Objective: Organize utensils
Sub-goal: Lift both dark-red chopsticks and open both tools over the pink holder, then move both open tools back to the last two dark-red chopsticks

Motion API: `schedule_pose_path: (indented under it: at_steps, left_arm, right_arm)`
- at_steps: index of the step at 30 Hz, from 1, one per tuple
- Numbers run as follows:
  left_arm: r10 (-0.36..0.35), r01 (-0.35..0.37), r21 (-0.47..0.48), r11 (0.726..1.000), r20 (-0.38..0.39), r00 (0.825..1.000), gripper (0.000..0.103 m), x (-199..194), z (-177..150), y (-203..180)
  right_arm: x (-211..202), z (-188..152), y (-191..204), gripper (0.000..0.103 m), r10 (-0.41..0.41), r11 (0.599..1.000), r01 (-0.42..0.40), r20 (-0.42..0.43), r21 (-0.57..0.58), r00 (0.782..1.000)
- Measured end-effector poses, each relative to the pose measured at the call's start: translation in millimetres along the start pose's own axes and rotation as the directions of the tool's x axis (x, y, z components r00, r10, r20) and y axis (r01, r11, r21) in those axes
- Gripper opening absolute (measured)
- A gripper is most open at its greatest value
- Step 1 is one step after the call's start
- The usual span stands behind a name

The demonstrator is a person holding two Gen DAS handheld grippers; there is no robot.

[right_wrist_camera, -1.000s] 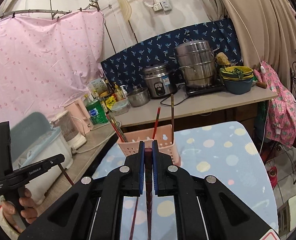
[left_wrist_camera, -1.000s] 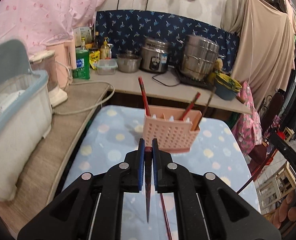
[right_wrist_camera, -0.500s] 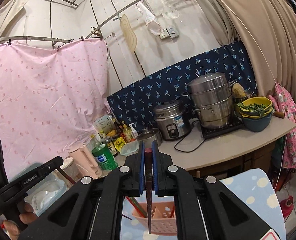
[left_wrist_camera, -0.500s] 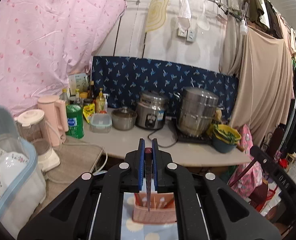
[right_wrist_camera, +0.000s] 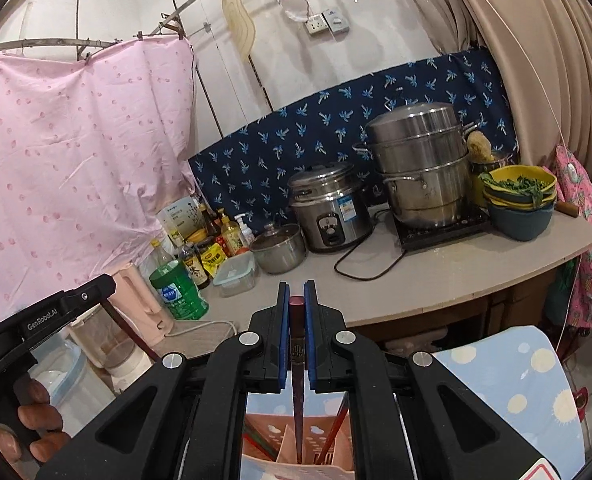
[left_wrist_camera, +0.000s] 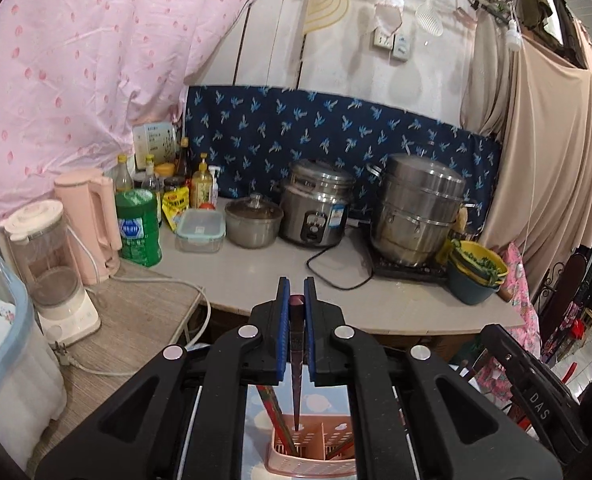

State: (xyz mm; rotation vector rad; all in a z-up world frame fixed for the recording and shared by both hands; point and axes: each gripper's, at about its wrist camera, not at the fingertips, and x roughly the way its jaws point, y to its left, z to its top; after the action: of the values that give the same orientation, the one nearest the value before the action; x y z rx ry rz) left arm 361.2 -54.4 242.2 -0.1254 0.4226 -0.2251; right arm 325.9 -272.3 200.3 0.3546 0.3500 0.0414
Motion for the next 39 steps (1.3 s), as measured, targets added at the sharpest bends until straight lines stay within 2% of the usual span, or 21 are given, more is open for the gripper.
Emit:
schedule_pose_path:
  at_steps: [7,12,14,15,16,17,24,27,39]
  left_arm:
    - [-0.006,0.002,-0.035,0.999,-0.096,0.995,0.007,27.5,-29.3,13.8]
    - [0.001,-0.005,-0.036,0.999,-0.105,0.994,0.008,26.1,-37.3,14.9]
    - [0.002,-0.006,-0.038,0.999,-0.115,0.993,0.018,23.2,-38.6,16.0]
    - [0.007,-0.012,-0.040,0.999,-0.117,0.993,0.035,21.0,-39.5,16.8]
    - [0.012,-0.017,-0.041,0.999,-0.111,0.994,0.047,18.4,-39.5,17.1]
    - [0.021,-0.025,-0.039,0.999,-0.101,0.995,0.049,15.1,-39.9,17.5]
    - [0.026,-0.028,-0.023,0.999,-0.089,0.996,0.050,-13.1,-45.4,15.7]
    - [0.035,-0.035,-0.003,0.999,-0.081,0.996,0.059,-31.0,-51.8,13.2]
    - [0.052,-0.045,0.072,0.996,-0.106,0.993,0.062,-90.3,-92.8,6.6]
  right_arm:
    - [23.2,-30.1,-13.1,0.007,-0.028,1.000,0.028,-0.076,-0.002,0.997]
    - [25.6,-34.2,-16.5,0.009,-0.034,0.999,0.034,-0.103,0.000,0.994]
    - [19.3,-32.6,-16.8,0.013,-0.036,0.999,0.037,-0.089,0.005,0.995]
    - [16.2,-31.3,-16.7,0.018,-0.033,0.999,0.034,-0.085,0.010,0.996]
    - [12.5,-29.8,-16.7,0.025,-0.031,0.999,0.032,-0.078,0.014,0.996]
    - [6.9,-28.1,-16.5,0.027,-0.030,0.999,0.031,-0.067,0.017,0.997]
    - [-22.7,-26.0,-12.7,0.030,-0.026,1.000,0.026,-0.049,0.006,0.998]
    - [-41.9,-30.8,-10.1,0.036,-0.026,1.000,0.026,-0.045,-0.005,0.999]
    - [-109.8,-75.3,-1.0,0.039,-0.016,0.999,0.012,-0.075,-0.043,0.997]
